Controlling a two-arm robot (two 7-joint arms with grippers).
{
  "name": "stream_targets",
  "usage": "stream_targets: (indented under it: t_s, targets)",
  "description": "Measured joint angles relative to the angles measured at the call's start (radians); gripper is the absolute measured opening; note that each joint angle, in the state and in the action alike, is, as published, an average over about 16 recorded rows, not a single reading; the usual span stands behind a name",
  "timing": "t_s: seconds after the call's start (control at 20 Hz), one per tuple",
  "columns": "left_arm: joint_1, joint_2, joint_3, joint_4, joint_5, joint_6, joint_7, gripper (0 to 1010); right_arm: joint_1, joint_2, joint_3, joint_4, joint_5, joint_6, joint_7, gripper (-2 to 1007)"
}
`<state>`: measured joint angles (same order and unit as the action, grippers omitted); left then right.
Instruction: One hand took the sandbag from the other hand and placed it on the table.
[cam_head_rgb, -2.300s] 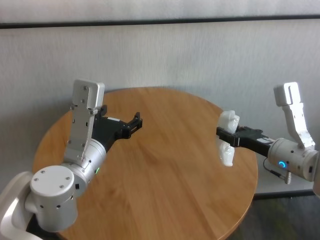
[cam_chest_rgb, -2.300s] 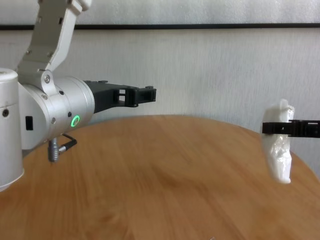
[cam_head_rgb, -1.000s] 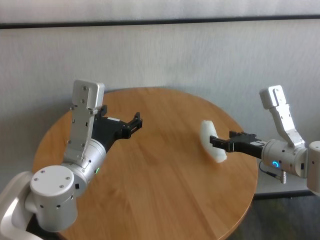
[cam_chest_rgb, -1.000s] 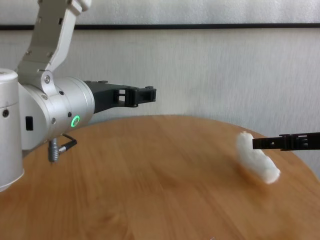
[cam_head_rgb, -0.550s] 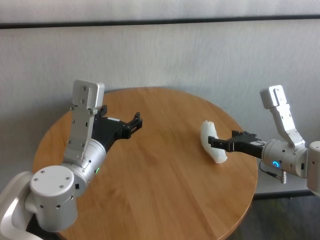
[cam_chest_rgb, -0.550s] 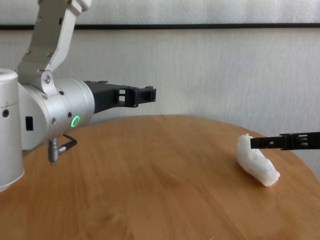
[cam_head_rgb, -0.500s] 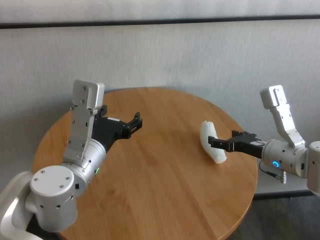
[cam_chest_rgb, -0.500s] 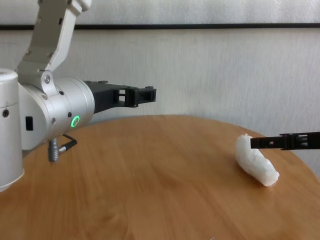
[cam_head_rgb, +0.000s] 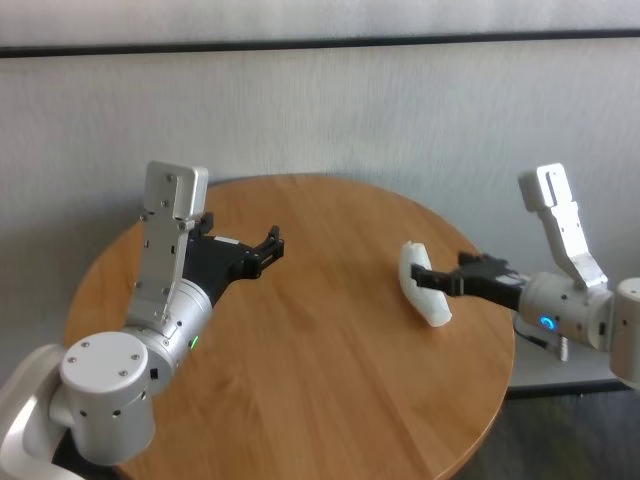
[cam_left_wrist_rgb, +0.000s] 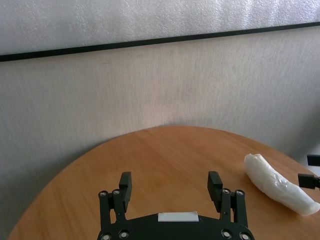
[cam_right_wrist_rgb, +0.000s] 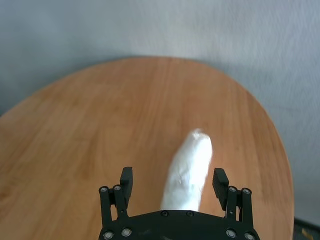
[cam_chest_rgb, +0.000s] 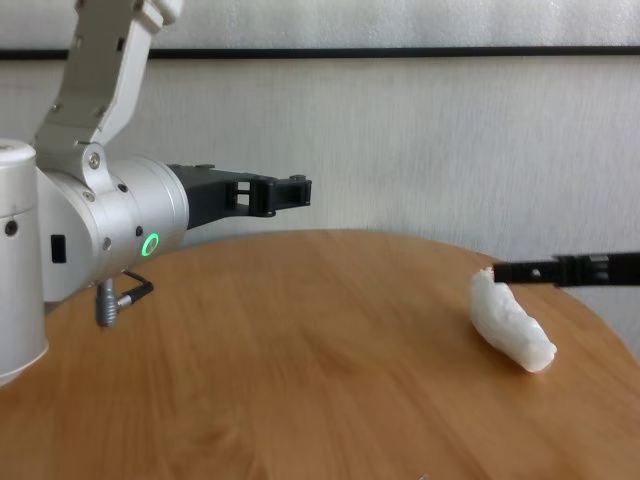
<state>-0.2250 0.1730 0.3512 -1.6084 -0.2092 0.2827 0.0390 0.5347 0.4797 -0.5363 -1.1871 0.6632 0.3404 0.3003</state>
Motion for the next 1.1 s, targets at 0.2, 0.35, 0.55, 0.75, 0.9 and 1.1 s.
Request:
stream_targets:
  t_s: [0.2,0.35,0.55,0.75,0.9,1.1]
  targets:
    - [0.008,-0.009,-0.014,-0.006,-0.001,0.011,0.008,1000,0.016,-0.021,-0.01,-0.016,-0.021,-0.02,0.017,1003]
    - [0.015,-0.017,-0.026,-0.01,0.0,0.02,0.013,1000,0.033,-0.044,-0.02,-0.025,-0.039,-0.035,0.032,1003]
    - [0.023,-0.026,-0.038,-0.016,0.004,0.029,0.014,1000,0.058,-0.084,-0.037,-0.027,-0.062,-0.049,0.053,1003]
    - [0.028,-0.03,-0.045,-0.019,0.011,0.032,0.008,1000,0.08,-0.125,-0.053,-0.016,-0.079,-0.055,0.071,1003]
    - [0.03,-0.032,-0.046,-0.02,0.018,0.033,-0.001,1000,0.09,-0.149,-0.06,-0.006,-0.087,-0.056,0.082,1003]
    - [0.03,-0.032,-0.046,-0.021,0.024,0.035,-0.014,1000,0.094,-0.171,-0.063,0.003,-0.094,-0.051,0.091,1003]
